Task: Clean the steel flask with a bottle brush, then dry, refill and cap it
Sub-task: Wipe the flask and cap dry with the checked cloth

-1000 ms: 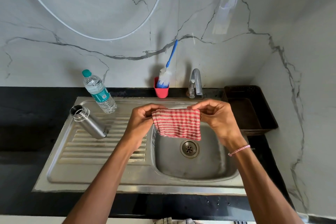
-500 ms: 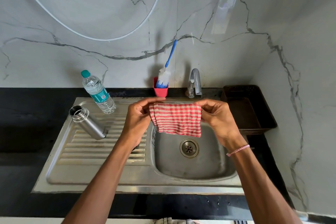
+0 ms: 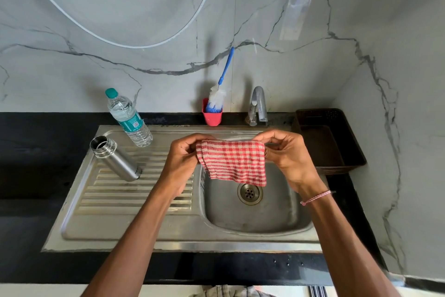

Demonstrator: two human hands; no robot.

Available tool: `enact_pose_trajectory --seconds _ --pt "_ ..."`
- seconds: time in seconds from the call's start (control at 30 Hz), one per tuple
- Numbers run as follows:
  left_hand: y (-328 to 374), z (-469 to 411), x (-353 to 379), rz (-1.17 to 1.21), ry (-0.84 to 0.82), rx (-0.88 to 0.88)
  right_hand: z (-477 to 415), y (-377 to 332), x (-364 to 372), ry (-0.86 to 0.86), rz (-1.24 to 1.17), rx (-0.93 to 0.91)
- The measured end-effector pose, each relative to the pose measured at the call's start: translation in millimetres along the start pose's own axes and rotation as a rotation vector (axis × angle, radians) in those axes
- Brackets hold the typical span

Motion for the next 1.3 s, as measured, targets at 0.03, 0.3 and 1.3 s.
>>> enact_pose_trajectory --seconds 0.03,0.3,1.3 --pt "-3 0 0 0.015 0.005 -0.02 1 6 -1 0.019 -0.046 0.027" --pt "-76 15 15 -0.039 -0.008 -0.424 30 93 9 0.061 -0.331 0.482" --pt "-146 -163 335 -0.265 -0.256 -0.28 -34 73 -326 0.587 0.744 0.43"
Point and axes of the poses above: each hand's wrist, its own z-axis away from the middle knuckle, its own x-axis out of the palm, y = z × x, the point moved 10 cm from there along -z, towards the middle knuckle, and after that the axes turned 1 degree about -y, right-handed, at the moved point
